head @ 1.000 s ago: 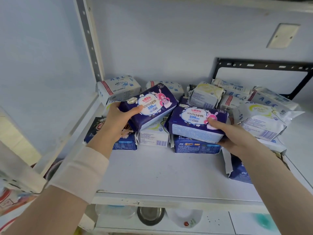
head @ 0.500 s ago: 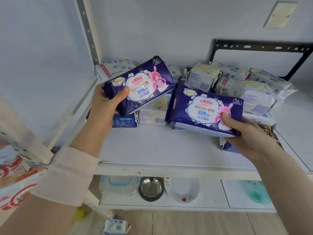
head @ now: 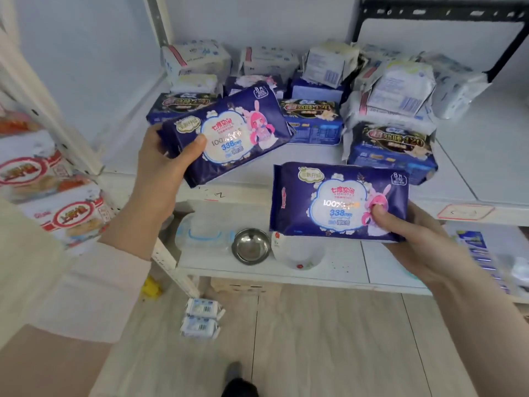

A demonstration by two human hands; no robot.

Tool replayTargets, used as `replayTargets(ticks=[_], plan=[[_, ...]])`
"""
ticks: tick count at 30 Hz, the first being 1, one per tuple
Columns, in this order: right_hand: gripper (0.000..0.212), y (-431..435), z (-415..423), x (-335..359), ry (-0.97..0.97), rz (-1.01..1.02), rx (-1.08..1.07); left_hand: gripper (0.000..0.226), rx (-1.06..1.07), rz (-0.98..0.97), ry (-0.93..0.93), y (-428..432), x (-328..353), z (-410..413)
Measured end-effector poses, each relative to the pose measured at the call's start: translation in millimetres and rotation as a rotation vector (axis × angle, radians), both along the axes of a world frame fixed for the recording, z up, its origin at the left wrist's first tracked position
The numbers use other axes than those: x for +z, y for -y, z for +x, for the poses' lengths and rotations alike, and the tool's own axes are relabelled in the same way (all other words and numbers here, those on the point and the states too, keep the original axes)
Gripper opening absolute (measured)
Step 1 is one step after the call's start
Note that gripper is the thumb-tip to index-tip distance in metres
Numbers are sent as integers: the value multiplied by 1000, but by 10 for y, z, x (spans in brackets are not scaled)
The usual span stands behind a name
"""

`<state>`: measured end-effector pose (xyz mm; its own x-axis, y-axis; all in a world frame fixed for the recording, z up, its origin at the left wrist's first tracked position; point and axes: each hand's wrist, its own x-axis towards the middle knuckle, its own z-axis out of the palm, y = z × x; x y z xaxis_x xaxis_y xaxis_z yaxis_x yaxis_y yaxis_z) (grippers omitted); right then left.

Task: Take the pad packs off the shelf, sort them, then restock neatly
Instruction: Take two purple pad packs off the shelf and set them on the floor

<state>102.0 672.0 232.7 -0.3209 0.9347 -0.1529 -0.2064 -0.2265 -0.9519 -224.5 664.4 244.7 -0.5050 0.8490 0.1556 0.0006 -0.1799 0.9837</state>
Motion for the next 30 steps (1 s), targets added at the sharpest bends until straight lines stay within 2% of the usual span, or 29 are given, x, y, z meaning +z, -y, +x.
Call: replayTargets(ticks=[4,9,12,17,20,21,23,26,29,30], plan=[[45,273,36,-149,-18,-13,26,43,-7,-46,-130,293,-91,78],[48,578,-66,-224,-15,-18,48,44,-122,-71,-123,610,-197,41],[37,766,-190,-266,7,-38,51,47,-167,-108,-84,788,-305,-94],[44,1122,-371,-484,59,-131,51,56,-254,-178,-30,1106,-557,-331],[85,1302,-420,-743,79,-189,78,48,-312,-240,-34,1209,-788,-417],[91,1357,-426,-828,82,-216,78,45,-323,-261,-39,1229,-871,-428],[89,1445,-426,-975,85,-246,85,47,-343,-304,-50,1246,-1046,-429],[74,1502,-342,-1171,78,-284,103,50,-378,-371,-74,1216,-1299,-366],[89,1444,-184,-1419,91,-345,124,53,-401,-437,-73,1141,-1553,-222],[88,1409,-130,-1520,95,-371,135,54,-409,-458,-66,1108,-1661,-161]])
